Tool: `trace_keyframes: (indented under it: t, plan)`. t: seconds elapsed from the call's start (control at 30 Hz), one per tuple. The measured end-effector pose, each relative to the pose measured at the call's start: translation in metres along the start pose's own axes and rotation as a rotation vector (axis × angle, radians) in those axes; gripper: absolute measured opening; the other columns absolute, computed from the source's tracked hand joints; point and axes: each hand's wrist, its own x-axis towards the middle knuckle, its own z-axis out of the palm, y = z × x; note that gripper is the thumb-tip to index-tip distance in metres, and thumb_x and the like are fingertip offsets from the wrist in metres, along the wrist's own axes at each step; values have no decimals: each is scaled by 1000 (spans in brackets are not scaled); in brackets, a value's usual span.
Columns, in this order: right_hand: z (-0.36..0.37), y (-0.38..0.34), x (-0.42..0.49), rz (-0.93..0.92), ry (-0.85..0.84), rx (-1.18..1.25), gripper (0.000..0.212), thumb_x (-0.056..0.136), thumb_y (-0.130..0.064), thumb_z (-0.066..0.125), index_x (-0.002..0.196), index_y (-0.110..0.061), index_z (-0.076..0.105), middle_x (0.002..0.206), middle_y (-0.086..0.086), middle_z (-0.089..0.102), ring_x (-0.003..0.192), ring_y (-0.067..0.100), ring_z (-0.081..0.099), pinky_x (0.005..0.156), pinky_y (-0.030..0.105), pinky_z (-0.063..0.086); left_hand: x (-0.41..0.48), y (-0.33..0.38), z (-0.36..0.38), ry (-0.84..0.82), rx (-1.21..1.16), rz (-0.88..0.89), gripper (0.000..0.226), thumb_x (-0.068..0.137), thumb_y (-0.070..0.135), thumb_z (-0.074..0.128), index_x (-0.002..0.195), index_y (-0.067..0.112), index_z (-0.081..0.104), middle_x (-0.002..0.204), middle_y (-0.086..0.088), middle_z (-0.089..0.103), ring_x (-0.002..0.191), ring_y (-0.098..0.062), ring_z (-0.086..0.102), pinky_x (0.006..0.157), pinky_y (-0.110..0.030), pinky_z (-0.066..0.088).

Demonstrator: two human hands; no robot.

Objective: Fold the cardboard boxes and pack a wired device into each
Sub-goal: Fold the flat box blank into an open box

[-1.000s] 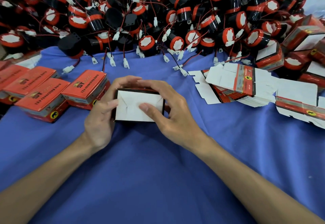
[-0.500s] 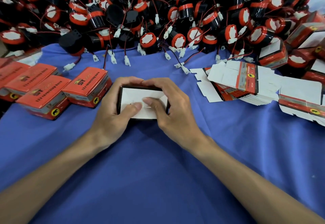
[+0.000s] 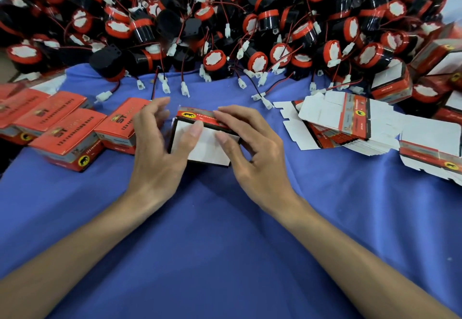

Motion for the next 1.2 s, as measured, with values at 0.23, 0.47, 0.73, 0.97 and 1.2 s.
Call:
trace_keyframes:
  t: [0.23,0.47,0.73,0.97,1.2]
  plan:
    - [-1,-1,-1,-215,-102,-14,23,76,10,71,99,7,70,111,25,57,104,35,59,92,34,50,10,-9,-3,-72,-177,-100,68,68,65,50,126,29,51,105,31,59,102,10,54,89,-12,39]
    - [-7,-4,4,363,-164,35,74,85,-38,62,147,-18,28,146,-2,33,138,7,29,112,32,34,-1,-4,-1,-154,-139,436,57,74,25,75,120,21,42,131,-10,45,128,-23,49,100,-38,47]
    - [-10,5,7,414,-175,139,73,80,11,54,143,-20,35,102,-23,56,92,-7,56,77,15,49,2,-3,-2,-219,70,305,42,69,44,70,101,28,48,102,14,52,95,2,53,80,-13,42]
    - [-5,5,10,547,-206,134,50,77,7,49,121,-14,57,105,-6,64,89,7,57,69,10,41,2,0,-2,-21,241,403,27,85,31,57,77,6,57,81,-3,53,79,-13,49,75,-14,38]
    - [-10,-5,7,545,-327,266,25,80,-19,57,105,-21,62,105,-1,64,99,13,58,85,30,47,-10,2,4,136,708,878,20,89,30,58,91,14,68,104,-1,66,102,-25,54,85,-62,37]
